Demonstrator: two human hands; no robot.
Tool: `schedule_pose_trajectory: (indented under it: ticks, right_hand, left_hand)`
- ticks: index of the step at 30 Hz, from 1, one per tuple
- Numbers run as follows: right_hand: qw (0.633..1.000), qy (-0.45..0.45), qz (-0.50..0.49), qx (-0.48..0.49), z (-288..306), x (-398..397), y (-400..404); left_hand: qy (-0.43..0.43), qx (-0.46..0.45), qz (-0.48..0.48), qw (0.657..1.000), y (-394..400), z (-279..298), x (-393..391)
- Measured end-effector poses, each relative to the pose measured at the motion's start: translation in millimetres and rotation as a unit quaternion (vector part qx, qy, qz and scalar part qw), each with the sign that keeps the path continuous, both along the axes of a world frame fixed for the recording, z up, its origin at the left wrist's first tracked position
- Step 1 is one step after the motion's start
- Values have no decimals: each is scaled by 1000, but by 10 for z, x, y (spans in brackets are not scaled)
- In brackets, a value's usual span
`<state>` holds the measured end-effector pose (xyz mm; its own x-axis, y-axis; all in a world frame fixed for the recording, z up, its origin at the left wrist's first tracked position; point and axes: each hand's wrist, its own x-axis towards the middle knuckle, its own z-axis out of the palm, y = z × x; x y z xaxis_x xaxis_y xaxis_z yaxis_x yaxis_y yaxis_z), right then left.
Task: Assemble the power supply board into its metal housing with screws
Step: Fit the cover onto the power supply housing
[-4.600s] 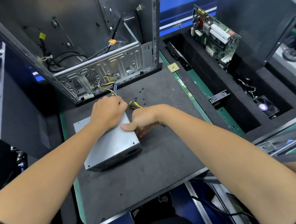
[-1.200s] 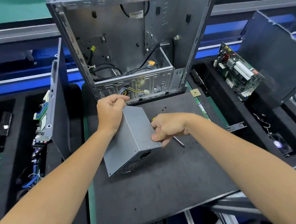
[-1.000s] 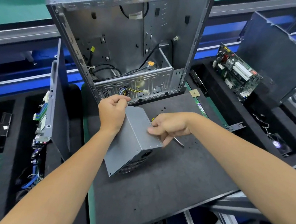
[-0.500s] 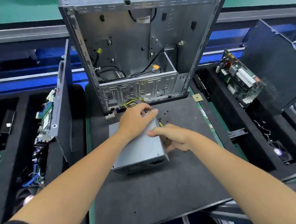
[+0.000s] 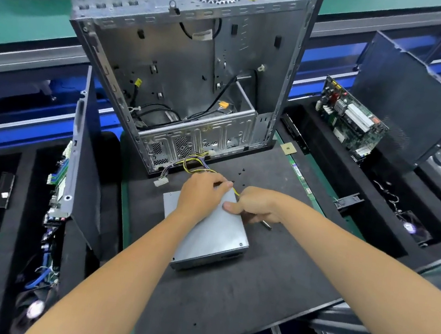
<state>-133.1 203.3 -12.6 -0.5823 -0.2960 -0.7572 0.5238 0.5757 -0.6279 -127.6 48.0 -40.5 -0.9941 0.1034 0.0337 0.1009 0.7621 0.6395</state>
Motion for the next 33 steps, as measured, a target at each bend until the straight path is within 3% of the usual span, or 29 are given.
schedule_pose_trajectory:
  ticks: [6,11,13,15,17,20,22,24,27,33]
  right_hand:
    - [999,-3,31,14,5,-57,-4]
    - [997,-64,30,-10,29,-11,-20]
    - [997,-75,17,-17,14,10,-24]
    - [998,-64,29,7,60,2,-18]
    - [990,11,90,110,194,-59,-61]
    - [898,233,197,318,403,-139,-287]
    - [854,374,204,298,432,-127,-518]
    - [846,443,227,191,426,-59,-760]
    - [839,444,283,136,360,53,-1087]
    - [827,362,353,245,48,90,-1318]
  left_hand:
    - [-18,2,-2,1000,-21,39,-16]
    - [-33,-7,-45,998,-69,78,30]
    - [4,-39,-45,998,-144,89,88]
    - [57,-65,22,996,-284,77,144]
    - [61,-45,135,988,-458,49,219]
    - [-41,133,276,951,-706,1,320]
    - [-144,255,326,899,-776,-11,401]
    - [-244,318,332,854,-801,-31,503]
    - [-331,378,302,810,-828,-76,659]
    - [-377,367,258,811,-886,-92,798]
